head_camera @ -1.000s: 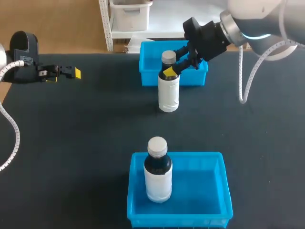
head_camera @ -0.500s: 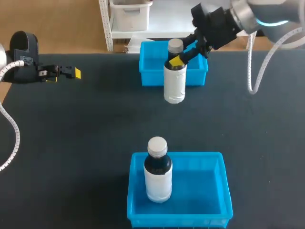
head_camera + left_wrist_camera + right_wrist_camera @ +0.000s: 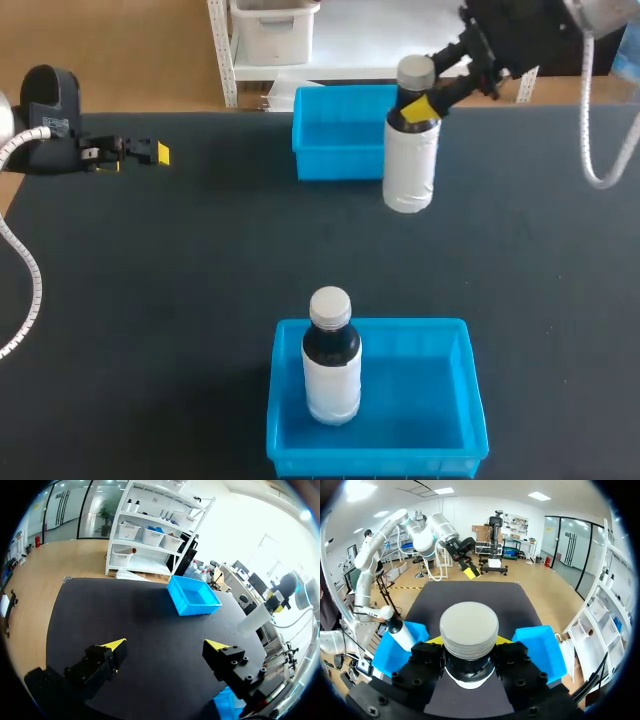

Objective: Pick up the bottle, and place it in the far bin if it is heavy, or in the near bin if it is light.

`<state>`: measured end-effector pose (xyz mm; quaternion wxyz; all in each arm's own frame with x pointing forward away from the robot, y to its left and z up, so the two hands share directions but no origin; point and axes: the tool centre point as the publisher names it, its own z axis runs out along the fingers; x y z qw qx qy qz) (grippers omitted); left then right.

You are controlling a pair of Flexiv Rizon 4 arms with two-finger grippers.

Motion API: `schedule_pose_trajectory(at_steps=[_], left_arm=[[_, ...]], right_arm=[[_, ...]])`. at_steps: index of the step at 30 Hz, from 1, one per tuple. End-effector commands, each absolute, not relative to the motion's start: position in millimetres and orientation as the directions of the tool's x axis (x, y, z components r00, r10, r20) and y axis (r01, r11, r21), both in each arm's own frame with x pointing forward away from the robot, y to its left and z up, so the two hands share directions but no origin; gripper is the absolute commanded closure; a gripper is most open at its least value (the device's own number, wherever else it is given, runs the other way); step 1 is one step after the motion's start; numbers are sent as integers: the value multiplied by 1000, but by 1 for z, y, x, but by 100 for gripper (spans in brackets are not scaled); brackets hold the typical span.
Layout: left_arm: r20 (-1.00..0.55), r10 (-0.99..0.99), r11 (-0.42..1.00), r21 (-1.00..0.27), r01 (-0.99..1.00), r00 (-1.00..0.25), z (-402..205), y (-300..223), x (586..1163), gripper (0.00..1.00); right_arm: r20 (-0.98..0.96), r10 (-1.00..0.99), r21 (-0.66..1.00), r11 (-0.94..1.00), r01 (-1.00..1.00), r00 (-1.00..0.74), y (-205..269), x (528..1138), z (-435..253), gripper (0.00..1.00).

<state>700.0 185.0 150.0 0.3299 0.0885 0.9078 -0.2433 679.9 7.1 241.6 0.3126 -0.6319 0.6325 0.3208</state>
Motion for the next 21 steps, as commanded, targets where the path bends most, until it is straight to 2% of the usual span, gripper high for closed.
schedule_pose_trajectory(at_steps=[1, 9, 21], left_arm=[[-642, 0, 866, -383, 321, -767, 150, 185, 700, 0], [-642, 0, 866, -383, 321, -767, 150, 185, 700, 0], [-642, 0, 866, -383, 321, -767, 150, 185, 700, 0]], right_arm=[[-808, -589, -65, 96, -993, -4, -17, 607, 260, 100], [-818, -575, -70, 94, -993, 3, -21, 543, 266, 100], [-803, -594, -73, 9, -997, 53, 4, 471, 252, 100]])
